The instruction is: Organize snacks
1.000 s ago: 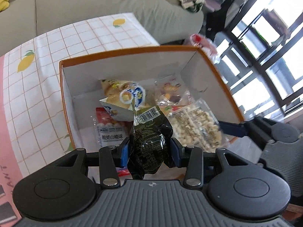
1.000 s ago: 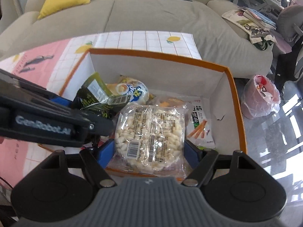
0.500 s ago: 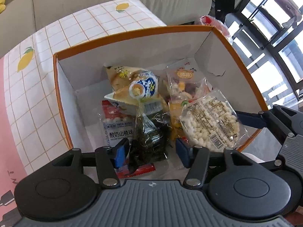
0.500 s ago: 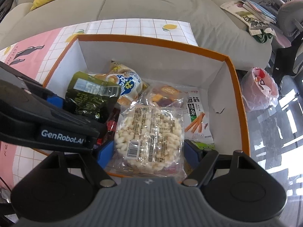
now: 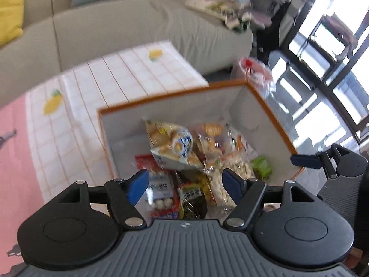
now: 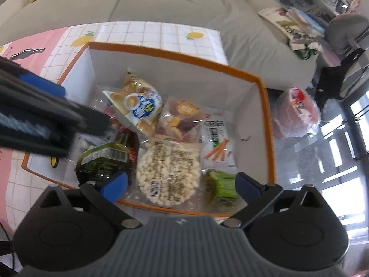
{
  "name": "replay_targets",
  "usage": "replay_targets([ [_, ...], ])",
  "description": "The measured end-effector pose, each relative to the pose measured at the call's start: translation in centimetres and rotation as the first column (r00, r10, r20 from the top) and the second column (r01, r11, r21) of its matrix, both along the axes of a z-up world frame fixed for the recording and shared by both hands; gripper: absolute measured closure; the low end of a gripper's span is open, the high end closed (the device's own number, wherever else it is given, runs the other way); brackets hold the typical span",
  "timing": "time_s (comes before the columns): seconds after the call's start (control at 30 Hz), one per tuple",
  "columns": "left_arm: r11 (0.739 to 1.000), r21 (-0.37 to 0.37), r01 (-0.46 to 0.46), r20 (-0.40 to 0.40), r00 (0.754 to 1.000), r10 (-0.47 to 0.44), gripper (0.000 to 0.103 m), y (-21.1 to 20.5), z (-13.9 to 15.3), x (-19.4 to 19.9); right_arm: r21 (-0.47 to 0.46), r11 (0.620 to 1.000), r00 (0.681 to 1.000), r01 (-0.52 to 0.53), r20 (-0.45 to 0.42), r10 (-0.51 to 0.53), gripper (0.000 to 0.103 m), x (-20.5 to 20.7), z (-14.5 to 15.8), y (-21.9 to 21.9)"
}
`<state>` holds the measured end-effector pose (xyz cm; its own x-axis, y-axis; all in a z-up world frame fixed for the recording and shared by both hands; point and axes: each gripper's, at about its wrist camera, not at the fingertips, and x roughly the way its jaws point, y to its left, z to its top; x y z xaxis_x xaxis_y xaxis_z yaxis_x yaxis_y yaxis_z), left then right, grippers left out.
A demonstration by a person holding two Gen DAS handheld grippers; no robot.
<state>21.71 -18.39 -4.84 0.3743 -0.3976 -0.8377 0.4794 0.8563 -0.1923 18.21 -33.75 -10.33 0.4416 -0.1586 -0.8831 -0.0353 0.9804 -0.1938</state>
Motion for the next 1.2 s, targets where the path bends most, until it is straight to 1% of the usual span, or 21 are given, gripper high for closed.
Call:
replay_targets([
  [0.07,1.0,-0.002,-0.018,0.038,0.999,0.018,0.018,0.6,1.2,-0.5,-0.019,1.0,1.0,0.004,0.009,-0.004,0.003,-0.4,0.6,-0.1],
  [0.17,0.999,-0.003,-0.034,0.108,0.994,0.034,0.018,1.6,3.0,-1.6,-0.029,0.999,0.999,0.031,0.029,-0.03,0.003,-1.2,1.6,-0.2],
  [0.3,0.998,0.001,-0.056,0.221,0.974,0.054,0.018,3.2,5.4,-3.7,-0.009,0.999,0.996,0.046,0.077,-0.045,0.003,-2.7,3.4,0.2],
  [0.4,0.997,-0.002,-0.077,0.274,0.959,0.074,0.018,4.3,6.3,-5.3,-0.004,0.998,0.989,0.062,0.132,-0.061,0.003,-4.0,4.8,1.0],
  [0.5,0.996,-0.017,-0.093,0.323,0.942,0.093,0.018,5.8,6.8,-6.7,0.028,0.996,0.973,0.081,0.216,-0.085,0.003,-5.6,6.2,1.8],
  [0.57,0.993,-0.032,-0.115,0.36,0.925,0.118,0.018,6.8,7.0,-8.0,0.064,0.994,0.956,0.089,0.276,-0.103,0.003,-7.1,7.0,2.7],
  [0.67,0.988,-0.028,-0.153,0.4,0.904,0.151,0.018,8.2,7.0,-9.8,0.094,0.991,0.933,0.095,0.339,-0.122,0.003,-9.0,7.7,3.9],
  [0.83,0.974,-0.039,-0.222,0.472,0.855,0.214,0.018,10.8,7.1,-12.8,0.088,0.993,0.89,0.075,0.444,-0.106,0.003,-12.5,8.5,6.6],
  [0.9,0.967,-0.034,-0.253,0.498,0.835,0.235,0.018,11.6,7.2,-13.9,0.093,0.994,0.875,0.065,0.473,-0.102,0.003,-13.6,8.7,7.5],
  [0.97,0.957,-0.036,-0.286,0.533,0.805,0.261,0.017,12.2,7.4,-15.1,0.11,0.992,0.859,0.057,0.502,-0.105,0.003,-14.7,9.0,8.4],
  [1.0,0.952,-0.037,-0.303,0.551,0.789,0.273,0.015,12.6,7.5,-15.8,0.118,0.991,0.851,0.056,0.513,-0.109,0.003,-15.3,9.2,8.8],
  [1.03,0.945,-0.036,-0.326,0.571,0.769,0.288,0.014,12.8,7.5,-16.5,0.126,0.991,0.841,0.053,0.529,-0.112,0.003,-15.9,9.4,9.2],
  [1.07,0.94,-0.033,-0.34,0.585,0.756,0.294,0.014,12.9,7.6,-17.1,0.13,0.99,0.835,0.051,0.538,-0.114,0.003,-16.5,9.5,9.5],
  [1.13,0.933,-0.024,-0.358,0.602,0.74,0.3,0.013,13.3,7.5,-18.2,0.134,0.989,0.827,0.056,0.549,-0.121,0.003,-17.4,9.7,10.2],
  [1.2,0.928,-0.025,-0.371,0.609,0.731,0.308,0.013,13.6,7.4,-19.1,0.14,0.989,0.823,0.049,0.555,-0.119,0.003,-18.4,9.7,10.9],
])
